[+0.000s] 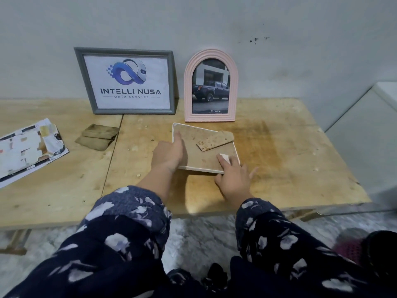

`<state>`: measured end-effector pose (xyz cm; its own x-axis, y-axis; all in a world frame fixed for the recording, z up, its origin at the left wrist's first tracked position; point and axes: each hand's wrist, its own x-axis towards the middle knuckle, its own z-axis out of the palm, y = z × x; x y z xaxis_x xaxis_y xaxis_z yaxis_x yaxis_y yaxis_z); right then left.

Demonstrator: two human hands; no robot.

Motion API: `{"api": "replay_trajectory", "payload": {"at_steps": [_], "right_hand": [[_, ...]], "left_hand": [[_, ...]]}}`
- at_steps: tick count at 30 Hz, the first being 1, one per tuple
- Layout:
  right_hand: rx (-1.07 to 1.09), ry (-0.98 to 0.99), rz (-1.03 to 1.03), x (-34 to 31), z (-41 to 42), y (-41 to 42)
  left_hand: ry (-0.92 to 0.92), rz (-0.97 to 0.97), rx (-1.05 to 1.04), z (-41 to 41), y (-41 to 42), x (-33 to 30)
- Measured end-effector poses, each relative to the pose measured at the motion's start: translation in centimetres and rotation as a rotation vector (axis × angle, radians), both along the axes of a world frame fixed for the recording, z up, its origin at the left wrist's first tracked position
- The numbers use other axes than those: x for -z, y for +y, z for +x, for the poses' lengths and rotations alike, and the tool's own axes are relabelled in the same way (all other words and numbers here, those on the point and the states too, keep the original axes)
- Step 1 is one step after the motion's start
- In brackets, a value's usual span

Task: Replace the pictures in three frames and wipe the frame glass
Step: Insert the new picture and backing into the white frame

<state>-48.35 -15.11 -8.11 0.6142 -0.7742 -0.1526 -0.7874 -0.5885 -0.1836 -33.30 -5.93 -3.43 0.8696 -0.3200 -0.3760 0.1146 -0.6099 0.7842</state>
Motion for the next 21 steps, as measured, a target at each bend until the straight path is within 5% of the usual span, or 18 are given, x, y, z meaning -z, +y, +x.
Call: {"api": "replay_trajectory", "payload": {"at_steps": [5, 8, 13, 21], "right_hand": [[-0.028, -0.267, -0.067, -3.5, 1.9, -1.6], [-0.025, -0.488, 0.102, -6.7, 3.9, -2.2], [-0.105, -0.613, 0.381, -10.0, 6.2, -3.3], [0.068, -0.688, 0.885, -8.6, 8.6, -2.7]], "left_hand": [[0.022, -0.251, -0.051, 1.1, -1.4, -2.4], [0.011, -0.302, -0.088, 2.3, -1.8, -2.5], [-0.04, -0.256, -0.038, 4.1, -0.2, -2.5], [0.011, -0.212, -0.018, 8.2, 0.8, 2.0]]}}
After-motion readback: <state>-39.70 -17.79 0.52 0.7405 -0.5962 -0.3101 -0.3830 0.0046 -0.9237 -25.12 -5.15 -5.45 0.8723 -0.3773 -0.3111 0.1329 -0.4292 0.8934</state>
